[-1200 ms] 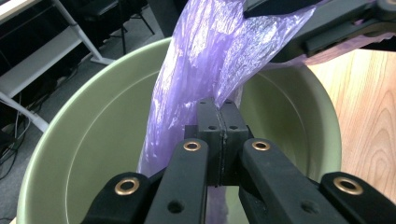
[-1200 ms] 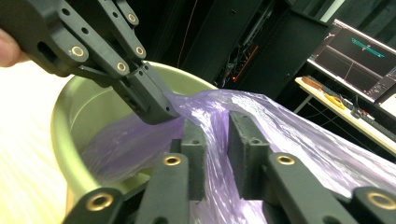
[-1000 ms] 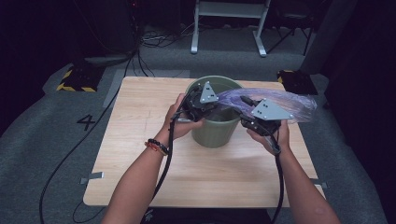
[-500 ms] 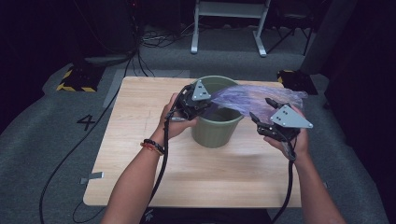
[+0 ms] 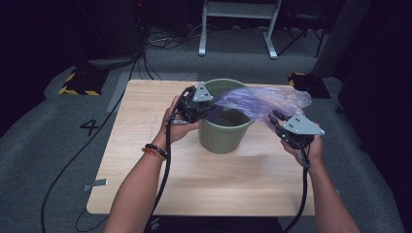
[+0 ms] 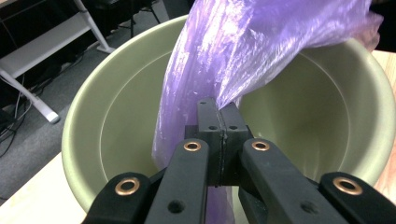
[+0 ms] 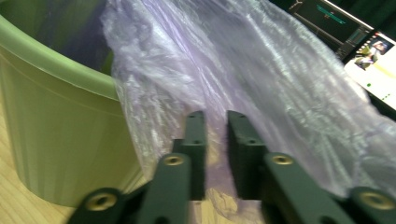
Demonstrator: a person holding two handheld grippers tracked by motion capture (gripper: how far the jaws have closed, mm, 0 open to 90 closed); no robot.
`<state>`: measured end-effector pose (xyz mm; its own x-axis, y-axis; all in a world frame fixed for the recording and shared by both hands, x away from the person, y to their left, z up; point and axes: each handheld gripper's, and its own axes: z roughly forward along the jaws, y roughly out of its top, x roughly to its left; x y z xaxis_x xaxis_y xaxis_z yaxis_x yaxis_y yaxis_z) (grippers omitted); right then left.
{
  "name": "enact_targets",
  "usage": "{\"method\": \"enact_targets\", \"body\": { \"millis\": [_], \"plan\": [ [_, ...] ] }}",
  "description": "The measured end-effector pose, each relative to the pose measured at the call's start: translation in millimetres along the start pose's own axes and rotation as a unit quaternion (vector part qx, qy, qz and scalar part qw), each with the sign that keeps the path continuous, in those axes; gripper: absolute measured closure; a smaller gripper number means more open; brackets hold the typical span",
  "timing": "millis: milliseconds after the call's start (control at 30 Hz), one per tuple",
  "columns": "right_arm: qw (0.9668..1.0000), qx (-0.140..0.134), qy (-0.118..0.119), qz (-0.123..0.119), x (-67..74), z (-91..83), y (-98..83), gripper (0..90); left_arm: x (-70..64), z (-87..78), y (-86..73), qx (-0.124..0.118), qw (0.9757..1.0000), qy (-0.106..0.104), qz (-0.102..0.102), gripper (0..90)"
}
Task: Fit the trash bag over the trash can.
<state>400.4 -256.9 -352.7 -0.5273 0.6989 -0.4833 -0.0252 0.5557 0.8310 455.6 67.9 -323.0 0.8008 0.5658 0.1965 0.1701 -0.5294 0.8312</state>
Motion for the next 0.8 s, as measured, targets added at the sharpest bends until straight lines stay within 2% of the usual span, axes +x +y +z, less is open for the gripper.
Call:
{"method": "enact_targets", "body": {
  "millis": [67, 133, 167, 267, 333, 400, 500, 633, 700, 800],
  "plan": [
    [0.9999, -0.008, 0.006, 0.009, -1.8, 0.0, -0.2, 86.9, 0.0, 0.0, -1.4, -0.001, 1.0, 0.001, -0.001, 89.2],
    [0.9997, -0.014, 0.01, 0.016, -3.2, -1.2, 0.4, 89.8, 0.5, -0.2, -2.9, -0.005, 1.0, 0.003, -0.008, 82.3],
    [0.9997, -0.018, 0.008, 0.018, -3.6, -2.2, 1.0, 90.0, 1.1, -0.6, -3.6, -0.008, 0.9999, -0.003, -0.011, 75.9],
    [0.9994, -0.027, 0.006, 0.021, -4.9, -6.1, 4.8, 90.0, -1.2, -4.3, -2.3, -0.018, 0.9996, 0.009, -0.02, 47.2],
    [0.9992, -0.033, 0.007, 0.02, -5.6, -8.7, 9.1, 90.0, -3.6, -8.0, 0.6, -0.032, 0.9992, 0.005, -0.025, 32.8],
    [0.9993, -0.035, 0.003, 0.015, -5.0, -10.9, 14.8, 90.0, -6.6, -13.1, 4.8, -0.044, 0.9988, -0.006, -0.022, 25.2],
    [0.9993, -0.036, 0.006, 0.007, -2.7, -12.9, 22.9, 90.0, -16.1, -20.3, 12.7, -0.061, 0.9979, -0.018, -0.005, 21.6],
    [0.9992, -0.038, 0.008, -0.006, 2.9, -12.0, 33.5, 90.0, -30.2, -20.2, 26.4, -0.063, 0.9975, -0.025, 0.02, 22.4],
    [0.999, -0.042, 0.013, -0.013, 6.5, -10.7, 38.7, 90.0, -36.4, -16.7, 32.8, -0.058, 0.9976, -0.024, 0.03, 24.9],
    [0.9985, -0.045, 0.022, -0.021, 13.1, -7.8, 45.5, 90.0, -45.0, -11.3, 37.8, -0.051, 0.9971, -0.027, 0.049, 34.8]
  ]
}}
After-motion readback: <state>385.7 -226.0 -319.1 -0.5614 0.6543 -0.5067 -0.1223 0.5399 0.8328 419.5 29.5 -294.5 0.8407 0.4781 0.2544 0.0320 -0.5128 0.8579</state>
